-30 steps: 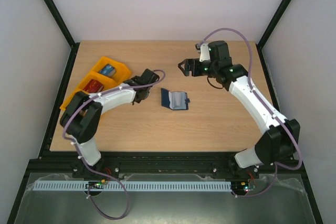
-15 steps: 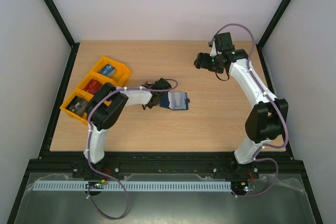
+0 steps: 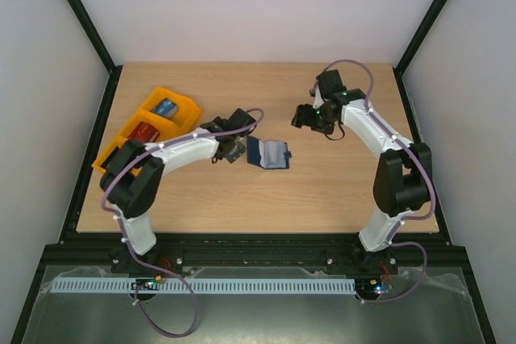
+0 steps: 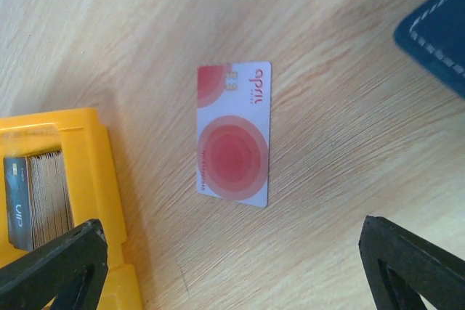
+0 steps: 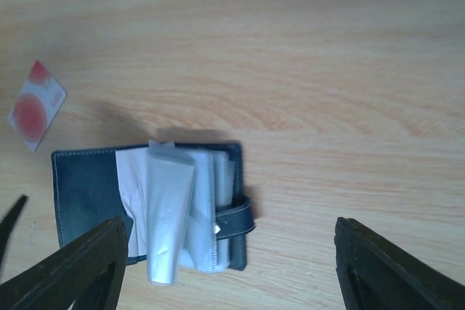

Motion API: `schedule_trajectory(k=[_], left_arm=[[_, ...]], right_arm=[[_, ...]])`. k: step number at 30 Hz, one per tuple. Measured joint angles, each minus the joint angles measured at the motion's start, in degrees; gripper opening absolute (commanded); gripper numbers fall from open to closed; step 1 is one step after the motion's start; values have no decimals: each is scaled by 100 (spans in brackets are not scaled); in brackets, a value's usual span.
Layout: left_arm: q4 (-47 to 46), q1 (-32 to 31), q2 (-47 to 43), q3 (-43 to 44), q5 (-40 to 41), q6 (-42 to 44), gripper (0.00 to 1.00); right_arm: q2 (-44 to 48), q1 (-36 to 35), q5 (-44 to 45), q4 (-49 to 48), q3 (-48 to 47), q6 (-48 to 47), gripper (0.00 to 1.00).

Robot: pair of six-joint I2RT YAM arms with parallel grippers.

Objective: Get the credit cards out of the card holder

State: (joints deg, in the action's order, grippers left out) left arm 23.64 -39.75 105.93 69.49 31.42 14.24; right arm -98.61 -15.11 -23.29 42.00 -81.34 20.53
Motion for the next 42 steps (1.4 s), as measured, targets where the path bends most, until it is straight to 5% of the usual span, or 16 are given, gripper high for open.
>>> schedule_trajectory(k=[10,16,32,35,41,42], left_arm=[[404,1115,-564,527,-3156,-828,99],[236,1071,-452,166,-5130,-1200,99],[-343,575,776,409,-5600,-1488,96],[-372,564,796,411,-5539,-1521,77],[-372,629,885,422,-5235,-1604,8],[-372,651,905,422,-5204,-1613,3]], right_arm=[[-549,-944,-44,-715,780,686,58],[-914,-1016,-20,-1182,1128,1036,57],[-1082,-1154,-393,-1910,1263,1040,54],[-1091,-1167,-726,-2120,1344,1143,52],[-1093,-1165,-999,-2208,1364,1209,52],[-1093,-1165,-1003,-2190,1353,1191,53]])
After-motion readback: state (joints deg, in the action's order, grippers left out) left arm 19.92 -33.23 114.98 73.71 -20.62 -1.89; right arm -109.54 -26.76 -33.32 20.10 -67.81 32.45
